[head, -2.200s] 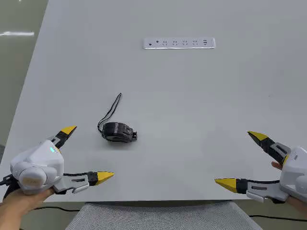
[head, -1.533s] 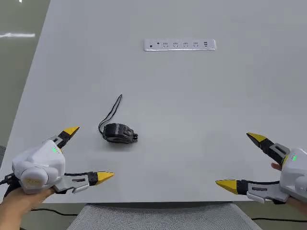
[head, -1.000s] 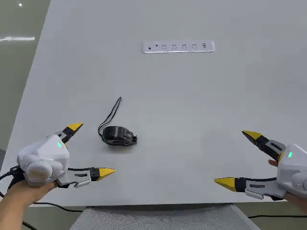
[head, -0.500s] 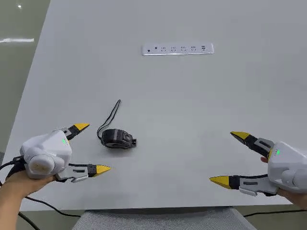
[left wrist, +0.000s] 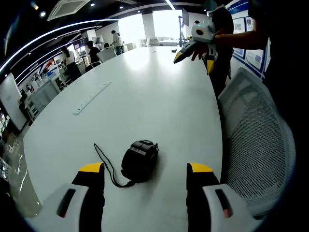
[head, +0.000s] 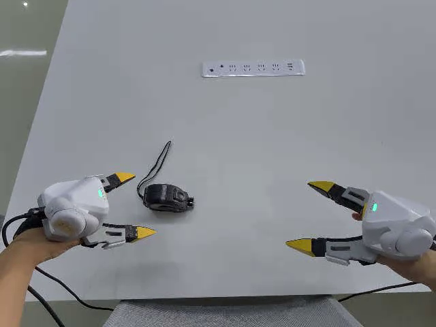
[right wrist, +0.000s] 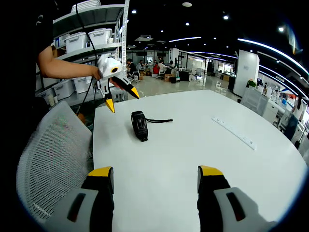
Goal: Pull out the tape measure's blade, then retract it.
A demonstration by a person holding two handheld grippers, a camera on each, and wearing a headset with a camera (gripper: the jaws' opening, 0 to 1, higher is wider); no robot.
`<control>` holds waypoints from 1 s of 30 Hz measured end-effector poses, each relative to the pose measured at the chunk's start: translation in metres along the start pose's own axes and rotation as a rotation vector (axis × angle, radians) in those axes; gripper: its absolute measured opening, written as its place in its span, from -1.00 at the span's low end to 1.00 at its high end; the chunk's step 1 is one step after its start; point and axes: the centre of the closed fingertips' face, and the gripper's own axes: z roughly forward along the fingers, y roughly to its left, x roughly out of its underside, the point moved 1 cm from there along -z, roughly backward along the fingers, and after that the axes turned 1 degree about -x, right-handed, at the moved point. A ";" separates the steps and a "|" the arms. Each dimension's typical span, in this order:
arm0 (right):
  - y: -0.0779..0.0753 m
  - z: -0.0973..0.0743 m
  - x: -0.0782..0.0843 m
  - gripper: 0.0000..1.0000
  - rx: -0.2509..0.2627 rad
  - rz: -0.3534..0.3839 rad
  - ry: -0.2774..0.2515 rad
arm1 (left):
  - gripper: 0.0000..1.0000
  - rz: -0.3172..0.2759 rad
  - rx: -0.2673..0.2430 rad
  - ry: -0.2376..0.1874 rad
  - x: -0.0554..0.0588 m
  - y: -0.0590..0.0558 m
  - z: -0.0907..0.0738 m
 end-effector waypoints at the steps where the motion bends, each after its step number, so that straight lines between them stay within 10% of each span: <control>1: 0.001 0.003 0.000 0.42 -0.007 -0.006 0.003 | 0.31 0.009 0.005 0.005 0.001 0.001 0.001; 30: 0.000 0.067 -0.014 0.09 -0.118 -0.105 0.008 | 0.02 0.184 0.129 0.135 0.016 0.011 0.035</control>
